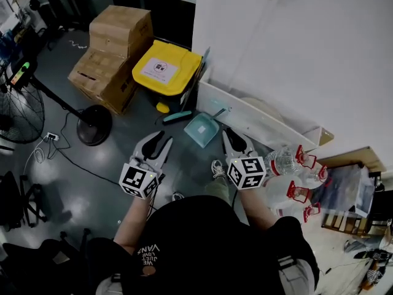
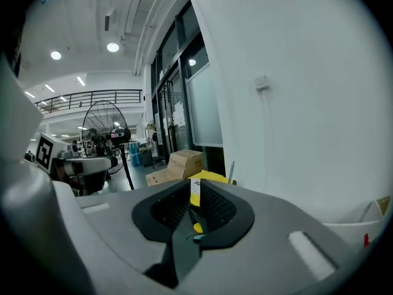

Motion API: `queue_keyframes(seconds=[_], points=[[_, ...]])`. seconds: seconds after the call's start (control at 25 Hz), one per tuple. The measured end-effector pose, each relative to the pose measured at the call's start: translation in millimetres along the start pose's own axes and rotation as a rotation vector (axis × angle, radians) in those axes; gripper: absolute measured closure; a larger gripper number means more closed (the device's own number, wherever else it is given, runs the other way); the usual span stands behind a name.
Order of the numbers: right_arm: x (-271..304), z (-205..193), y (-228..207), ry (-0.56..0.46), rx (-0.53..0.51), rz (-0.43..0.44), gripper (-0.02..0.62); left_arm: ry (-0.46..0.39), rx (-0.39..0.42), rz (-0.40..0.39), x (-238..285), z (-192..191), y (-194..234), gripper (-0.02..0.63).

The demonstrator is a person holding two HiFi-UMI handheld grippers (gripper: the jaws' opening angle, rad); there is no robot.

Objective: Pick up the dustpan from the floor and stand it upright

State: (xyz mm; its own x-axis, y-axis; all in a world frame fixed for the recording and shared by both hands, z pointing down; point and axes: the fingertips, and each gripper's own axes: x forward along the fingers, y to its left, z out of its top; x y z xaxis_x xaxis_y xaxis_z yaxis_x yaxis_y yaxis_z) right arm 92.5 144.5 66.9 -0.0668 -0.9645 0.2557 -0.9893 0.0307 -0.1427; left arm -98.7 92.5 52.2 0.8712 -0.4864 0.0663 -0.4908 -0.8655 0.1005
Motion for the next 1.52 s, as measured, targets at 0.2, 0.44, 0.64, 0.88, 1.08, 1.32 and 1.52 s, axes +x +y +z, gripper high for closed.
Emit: queue_keyframes(seconds=[0.2,0.44,0.64,0.88,1.08,1.32,1.52], points=[[-18.1,-1.0,14.5,-0.011,0.03,0.001,0.581,-0.005,0.003,-0.003,-17.9,1.5,-8.8,0.443],[-31.3,-7.9,36.0,-0.012,0.064,0.031,0.592,-0.006,-0.003,-0.009,-35.8,-2.4,-16.4,0.445],[-37.3,-13.3,55.9,0.005,0.058,0.06,0.594,-0.009,-0.009,-0.012,-52.1,-2.9,-19.6,0.47],[-42.2,-11.0,73.3,0.005,0.04,0.114,0.594,-0.01,-0.006,0.0,-63.8,-4.2,-22.3,0.497],[-43.5,-7.5,84.2,0.004,0.019,0.15,0.594,-0.017,-0.003,0.009,-69.6,-3.3,-20.7,0.552],[-39.3,-4.8,90.0,0.008,0.005,0.174,0.594,-0.024,-0.009,0.035,-76.8,1.8,-15.9,0.553],[-37.0,-5.1,89.9,0.02,-0.003,0.18,0.594,-0.011,-0.015,0.048,-80.5,-0.7,-14.8,0.554]])
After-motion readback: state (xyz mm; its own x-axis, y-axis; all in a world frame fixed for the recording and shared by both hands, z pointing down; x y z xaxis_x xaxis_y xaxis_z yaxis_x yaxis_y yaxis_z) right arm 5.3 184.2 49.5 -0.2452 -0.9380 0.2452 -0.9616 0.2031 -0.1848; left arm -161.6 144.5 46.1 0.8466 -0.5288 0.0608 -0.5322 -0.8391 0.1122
